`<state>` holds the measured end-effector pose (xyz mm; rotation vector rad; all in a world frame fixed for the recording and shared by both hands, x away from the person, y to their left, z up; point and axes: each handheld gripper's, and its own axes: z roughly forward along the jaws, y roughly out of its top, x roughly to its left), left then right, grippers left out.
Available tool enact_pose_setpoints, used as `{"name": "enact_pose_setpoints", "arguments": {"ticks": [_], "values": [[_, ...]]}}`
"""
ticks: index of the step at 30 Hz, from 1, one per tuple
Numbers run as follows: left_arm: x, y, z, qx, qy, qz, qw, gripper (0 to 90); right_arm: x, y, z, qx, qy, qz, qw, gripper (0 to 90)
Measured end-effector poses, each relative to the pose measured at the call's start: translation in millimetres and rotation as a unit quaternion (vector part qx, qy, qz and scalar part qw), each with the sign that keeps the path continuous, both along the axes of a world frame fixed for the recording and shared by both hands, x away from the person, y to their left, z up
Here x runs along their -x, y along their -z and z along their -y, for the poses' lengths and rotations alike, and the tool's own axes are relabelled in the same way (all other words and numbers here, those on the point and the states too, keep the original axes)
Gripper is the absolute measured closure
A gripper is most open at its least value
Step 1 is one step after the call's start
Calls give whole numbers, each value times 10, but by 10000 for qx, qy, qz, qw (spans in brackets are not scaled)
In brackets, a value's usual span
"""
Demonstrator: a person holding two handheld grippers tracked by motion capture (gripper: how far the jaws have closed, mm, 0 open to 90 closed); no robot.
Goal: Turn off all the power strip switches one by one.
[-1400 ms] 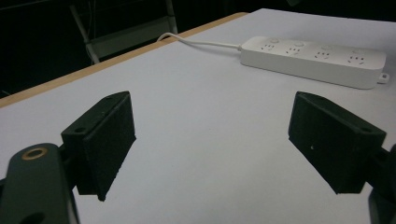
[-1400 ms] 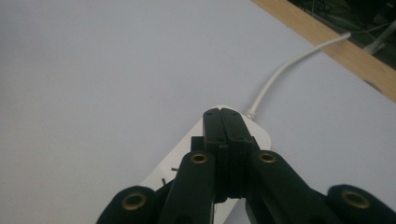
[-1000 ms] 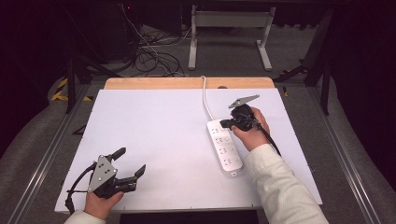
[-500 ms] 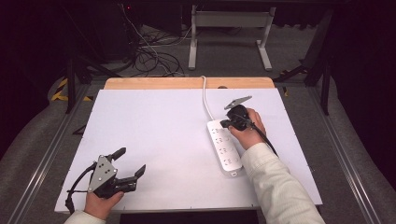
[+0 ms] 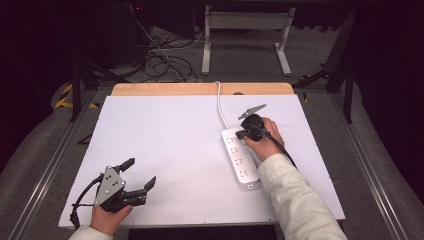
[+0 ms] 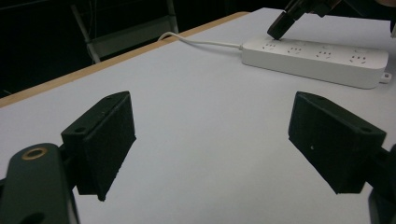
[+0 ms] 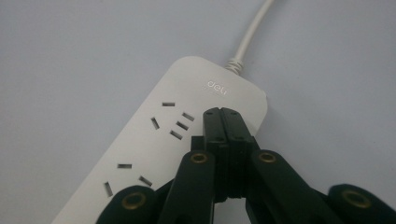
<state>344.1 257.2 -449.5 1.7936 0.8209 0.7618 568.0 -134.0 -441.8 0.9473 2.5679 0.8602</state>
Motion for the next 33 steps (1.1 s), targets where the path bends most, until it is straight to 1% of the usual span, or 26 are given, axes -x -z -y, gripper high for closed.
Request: {"name": "enact_pose_setpoints", "arguments": {"ticks": [1,4,10,14,16,19,20,21,25,29,33], "values": [[-1,1,0,3,2,-3,10000,155,0,0,0,0,0,0,10000,900],[1,1,3,-1,7,-4,10000,155,21,17,-27,106,38,59,9999,900],[4,2,7,5,4,-4,10000,155,24,20,-26,47,131,17,9999,900],[2,4,10,-11,0,-6,10000,155,25,22,-23,36,142,17,9999,900],[1,5,14,-18,-2,-1,10000,155,44,27,-35,82,165,89,9998,900],[2,6,16,-25,-2,1,10000,155,58,27,-49,128,179,129,9997,900],[3,6,18,-28,-3,0,10000,155,75,27,-73,219,201,188,9994,900],[3,6,18,-28,-3,0,10000,155,82,25,-81,260,199,211,9992,900],[2,6,19,-31,-3,6,10000,155,96,25,-96,344,173,227,9990,900],[3,4,19,-48,7,8,10000,155,94,35,-78,263,205,177,9993,900],[10,4,23,-34,0,6,10000,155,89,31,-75,239,220,156,9993,900]]}}
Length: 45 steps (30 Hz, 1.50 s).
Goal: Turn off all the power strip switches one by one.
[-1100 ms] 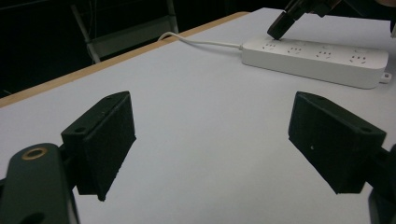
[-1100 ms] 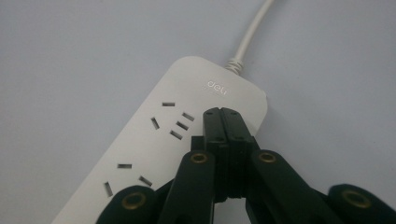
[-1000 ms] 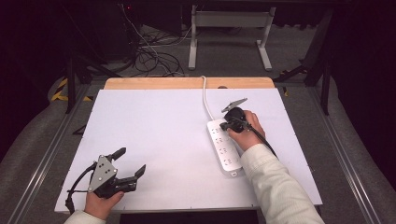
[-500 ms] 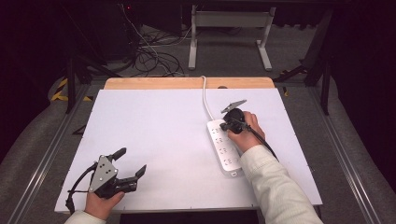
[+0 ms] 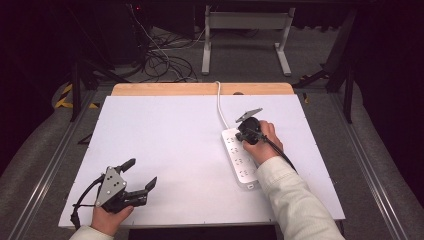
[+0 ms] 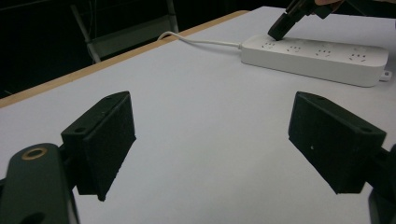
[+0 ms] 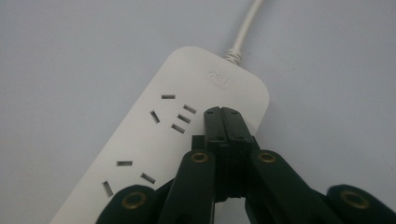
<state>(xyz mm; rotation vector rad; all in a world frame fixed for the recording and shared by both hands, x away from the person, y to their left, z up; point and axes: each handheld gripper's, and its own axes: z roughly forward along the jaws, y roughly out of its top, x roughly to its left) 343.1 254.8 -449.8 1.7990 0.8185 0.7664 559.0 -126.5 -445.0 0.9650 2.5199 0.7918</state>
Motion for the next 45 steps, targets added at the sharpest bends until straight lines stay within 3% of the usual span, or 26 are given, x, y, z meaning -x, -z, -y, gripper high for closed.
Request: {"name": "enact_pose_setpoints", "arguments": {"ticks": [4,5,7,9,13,21,29,39,45], "values": [[-4,0,-9,25,-27,-8,10000,155,45,-73,-5,-56,-94,120,9999,900],[-6,1,-12,26,-35,-9,10000,154,130,-187,-10,-300,-141,503,9982,900],[-17,2,-17,33,-50,-11,10000,155,155,-310,24,-744,-115,561,9956,900],[-17,2,-16,27,-51,-10,10000,155,168,-391,50,-931,-127,515,9942,900],[-4,-6,-13,-1,-42,30,10000,154,206,-422,72,-855,-166,508,9949,900],[-7,-2,-16,33,-47,10,10000,154,268,-407,158,-954,-167,418,9944,900],[-4,-3,-12,35,-47,12,10000,154,435,-322,173,-787,-302,279,9961,900],[-4,-3,-10,28,-39,13,10000,154,379,-119,232,-568,-160,-49,9982,900],[-2,-2,-11,28,-37,14,10000,155,360,-62,241,-516,-138,-108,9985,900]]}}
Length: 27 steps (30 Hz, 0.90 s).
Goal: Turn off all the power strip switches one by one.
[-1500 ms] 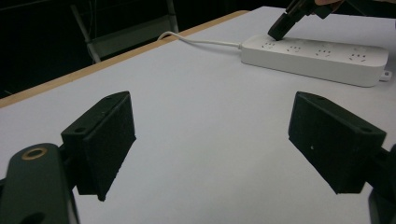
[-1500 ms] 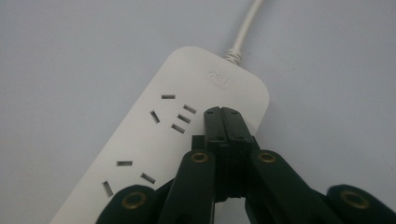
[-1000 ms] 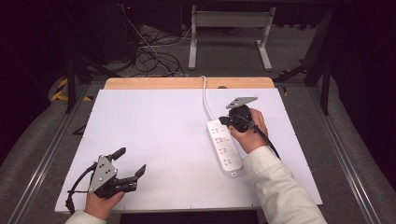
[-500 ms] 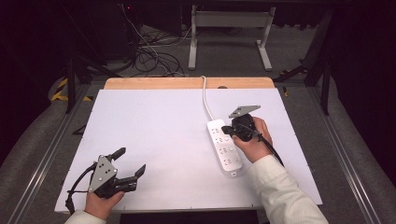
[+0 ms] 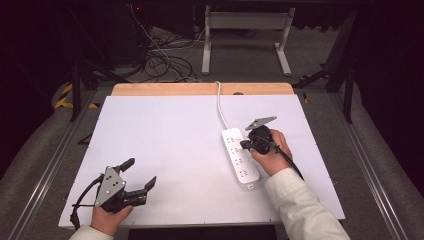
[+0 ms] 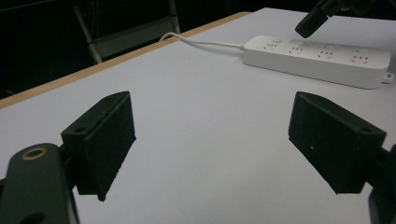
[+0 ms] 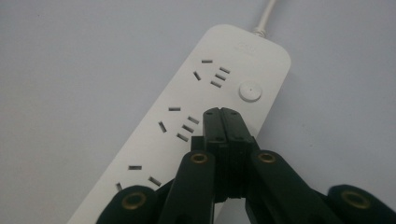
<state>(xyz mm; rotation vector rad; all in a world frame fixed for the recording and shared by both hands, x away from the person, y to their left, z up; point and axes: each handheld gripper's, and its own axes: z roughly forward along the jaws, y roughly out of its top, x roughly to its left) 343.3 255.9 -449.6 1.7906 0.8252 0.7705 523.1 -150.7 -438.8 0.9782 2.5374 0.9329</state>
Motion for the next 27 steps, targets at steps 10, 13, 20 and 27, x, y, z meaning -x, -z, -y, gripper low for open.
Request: {"name": "enact_pose_setpoints", "arguments": {"ticks": [10,13,20,27], "values": [[0,-1,5,-32,25,9,10000,155,-9,50,-13,80,17,-62,9999,900],[1,0,5,-12,10,7,10000,154,-10,59,-14,56,13,-63,10000,900],[4,0,9,-23,13,6,10000,154,-5,98,-10,-41,46,-94,9999,900],[3,3,17,-38,17,-1,10000,154,-10,109,9,-128,71,-125,9998,900]]}}
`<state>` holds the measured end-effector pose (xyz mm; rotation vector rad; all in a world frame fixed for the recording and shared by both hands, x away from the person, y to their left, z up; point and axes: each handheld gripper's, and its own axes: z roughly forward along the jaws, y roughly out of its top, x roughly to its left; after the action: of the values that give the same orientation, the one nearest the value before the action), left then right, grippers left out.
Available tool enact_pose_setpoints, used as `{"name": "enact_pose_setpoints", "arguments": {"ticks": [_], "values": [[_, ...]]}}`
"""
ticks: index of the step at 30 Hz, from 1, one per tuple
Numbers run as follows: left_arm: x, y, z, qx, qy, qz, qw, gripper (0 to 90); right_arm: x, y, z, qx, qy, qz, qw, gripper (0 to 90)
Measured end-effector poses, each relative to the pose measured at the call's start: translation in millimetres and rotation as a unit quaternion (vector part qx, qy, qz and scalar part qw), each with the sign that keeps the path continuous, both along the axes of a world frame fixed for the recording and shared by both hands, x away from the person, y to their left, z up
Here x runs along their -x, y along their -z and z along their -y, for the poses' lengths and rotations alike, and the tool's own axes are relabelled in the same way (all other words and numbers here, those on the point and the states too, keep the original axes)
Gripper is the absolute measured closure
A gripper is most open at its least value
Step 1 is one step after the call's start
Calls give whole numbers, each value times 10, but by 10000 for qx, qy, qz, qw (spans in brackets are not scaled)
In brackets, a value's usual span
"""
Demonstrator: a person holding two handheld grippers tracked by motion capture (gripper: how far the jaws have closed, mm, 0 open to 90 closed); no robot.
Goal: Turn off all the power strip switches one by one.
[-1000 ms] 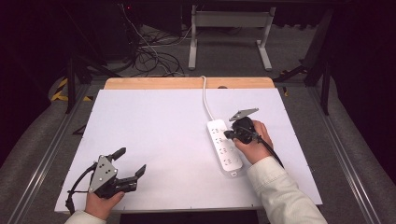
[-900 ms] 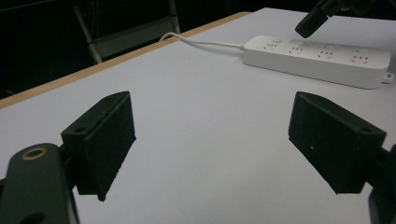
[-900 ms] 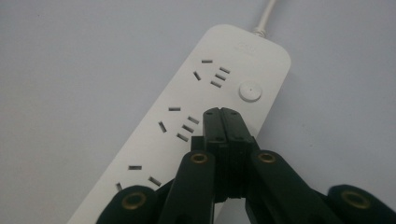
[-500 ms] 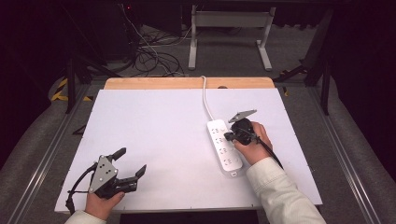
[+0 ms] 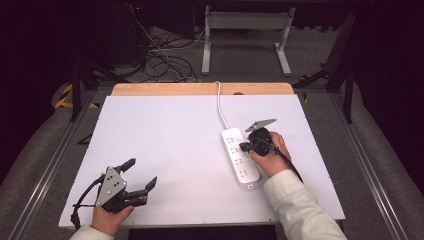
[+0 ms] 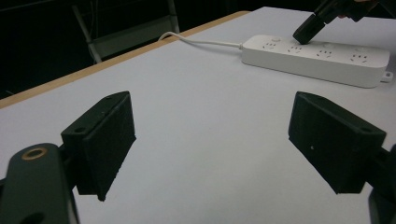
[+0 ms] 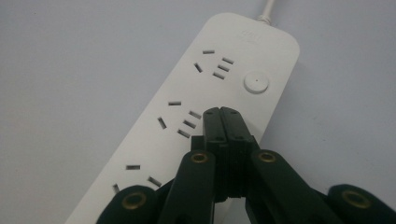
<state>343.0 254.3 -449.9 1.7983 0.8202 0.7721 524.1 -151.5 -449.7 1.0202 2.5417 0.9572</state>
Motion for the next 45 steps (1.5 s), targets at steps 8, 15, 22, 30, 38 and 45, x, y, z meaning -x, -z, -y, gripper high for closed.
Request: {"name": "enact_pose_setpoints", "arguments": {"ticks": [8,15,22,30,38,45], "values": [[1,2,3,4,-1,1,10000,154,-6,2,6,-43,35,-39,10000,900],[-1,4,4,-2,6,-5,10000,154,-9,-2,-4,-27,60,-73,10000,900],[-4,8,13,-6,4,-13,10000,154,-24,-20,-27,39,152,-177,9997,900],[-6,8,11,-20,7,-15,10000,154,-35,-19,-31,-7,207,-220,9995,900],[-3,9,11,10,3,-18,10000,154,-46,-17,-27,-69,251,-285,9993,900],[-2,6,6,-19,5,1,10000,154,-47,-17,-28,-67,269,-302,9992,900]]}}
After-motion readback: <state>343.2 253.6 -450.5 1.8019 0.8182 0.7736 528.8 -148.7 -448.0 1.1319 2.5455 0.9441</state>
